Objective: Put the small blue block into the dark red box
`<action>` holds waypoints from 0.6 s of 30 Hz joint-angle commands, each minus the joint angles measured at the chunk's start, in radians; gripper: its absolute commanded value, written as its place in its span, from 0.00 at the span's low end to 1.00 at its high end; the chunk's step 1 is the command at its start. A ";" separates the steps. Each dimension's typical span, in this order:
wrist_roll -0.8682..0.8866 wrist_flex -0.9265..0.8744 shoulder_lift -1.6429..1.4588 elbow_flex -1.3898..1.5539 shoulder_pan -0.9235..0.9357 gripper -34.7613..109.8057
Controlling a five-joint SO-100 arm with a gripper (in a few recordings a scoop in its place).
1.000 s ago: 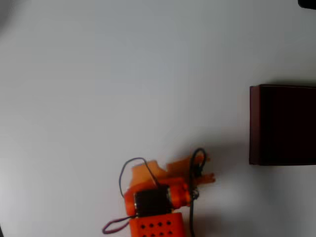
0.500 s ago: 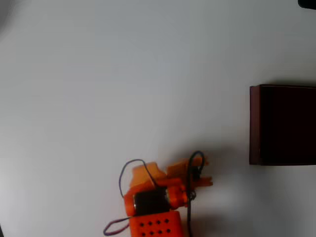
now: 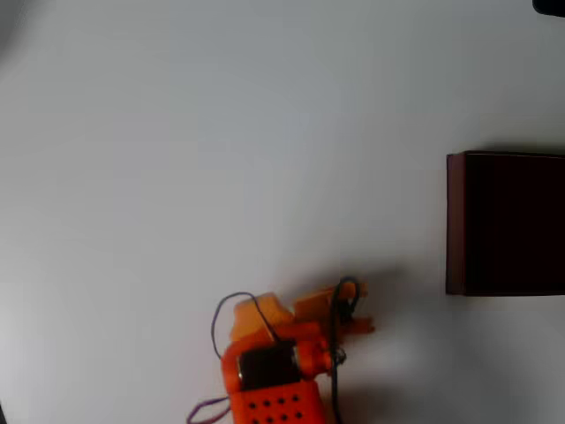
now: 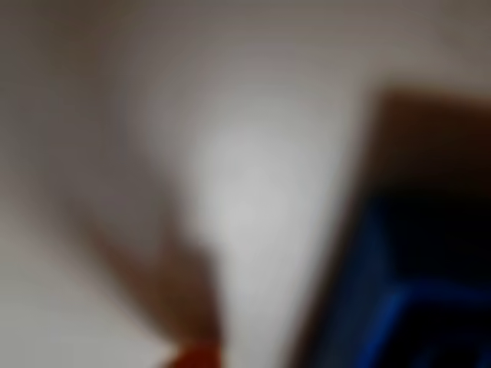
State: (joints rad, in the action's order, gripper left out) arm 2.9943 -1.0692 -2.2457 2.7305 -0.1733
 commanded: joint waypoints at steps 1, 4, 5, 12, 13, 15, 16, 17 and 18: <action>-0.009 0.063 -0.087 0.084 0.005 0.24; 0.002 0.080 -0.140 0.127 0.014 0.24; -0.002 0.072 -0.141 0.126 0.018 0.24; -0.302 -0.227 -0.074 -0.141 0.196 0.24; -0.376 -0.301 -0.035 -0.233 0.241 0.24; -0.563 -0.417 0.066 -0.425 0.337 0.24; -0.644 -0.472 0.129 -0.526 0.383 0.24; -0.732 -0.515 0.184 -0.624 0.426 0.24; -0.824 -0.526 0.221 -0.689 0.474 0.24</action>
State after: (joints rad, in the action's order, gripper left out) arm 2.4130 -1.4895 -2.1215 2.3240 0.1733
